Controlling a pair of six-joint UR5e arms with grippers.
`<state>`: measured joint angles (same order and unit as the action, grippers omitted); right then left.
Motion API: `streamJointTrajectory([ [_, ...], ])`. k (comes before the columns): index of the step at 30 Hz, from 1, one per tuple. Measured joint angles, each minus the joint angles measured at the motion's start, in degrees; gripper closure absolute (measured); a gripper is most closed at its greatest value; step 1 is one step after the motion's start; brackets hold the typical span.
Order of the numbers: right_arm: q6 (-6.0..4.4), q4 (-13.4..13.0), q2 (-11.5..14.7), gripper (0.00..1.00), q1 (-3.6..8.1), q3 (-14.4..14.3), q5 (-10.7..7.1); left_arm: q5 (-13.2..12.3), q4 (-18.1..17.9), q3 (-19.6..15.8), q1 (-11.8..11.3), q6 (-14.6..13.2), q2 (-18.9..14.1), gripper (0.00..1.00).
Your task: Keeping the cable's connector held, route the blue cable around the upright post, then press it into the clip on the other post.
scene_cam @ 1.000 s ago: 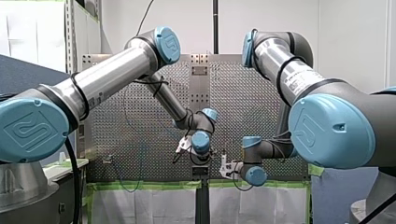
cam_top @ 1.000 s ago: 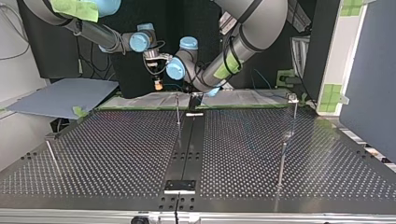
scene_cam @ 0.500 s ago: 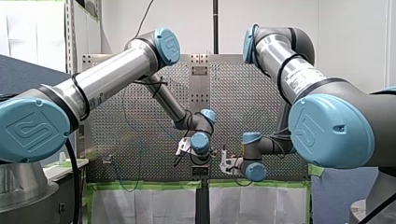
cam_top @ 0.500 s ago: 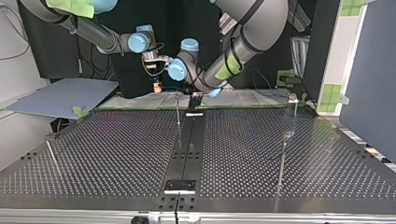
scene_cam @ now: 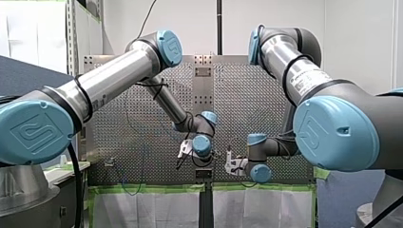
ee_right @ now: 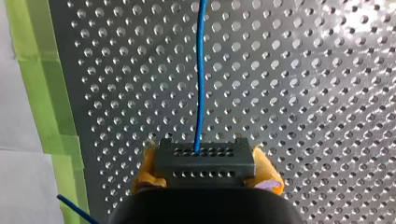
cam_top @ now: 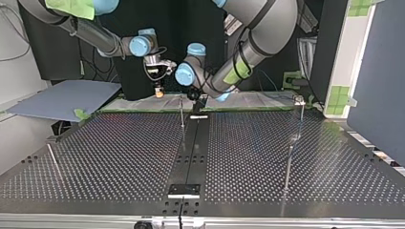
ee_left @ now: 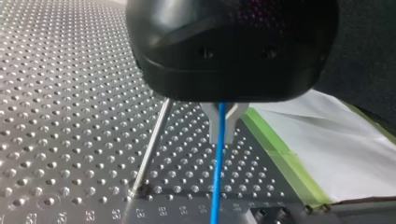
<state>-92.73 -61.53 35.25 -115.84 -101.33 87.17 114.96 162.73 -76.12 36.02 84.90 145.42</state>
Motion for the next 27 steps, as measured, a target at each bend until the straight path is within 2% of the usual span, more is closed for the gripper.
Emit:
streamJointTrajectory([
  [10,-0.25,0.0,-0.7,1.00,1.35,1.4,-0.16,-3.0,-0.2,0.0,-1.5,1.0,0.1,1.00],
  [27,-0.10,0.2,-0.7,1.00,1.95,2.5,-0.32,-6.6,0.0,0.0,-3.7,2.1,1.1,1.00],
])
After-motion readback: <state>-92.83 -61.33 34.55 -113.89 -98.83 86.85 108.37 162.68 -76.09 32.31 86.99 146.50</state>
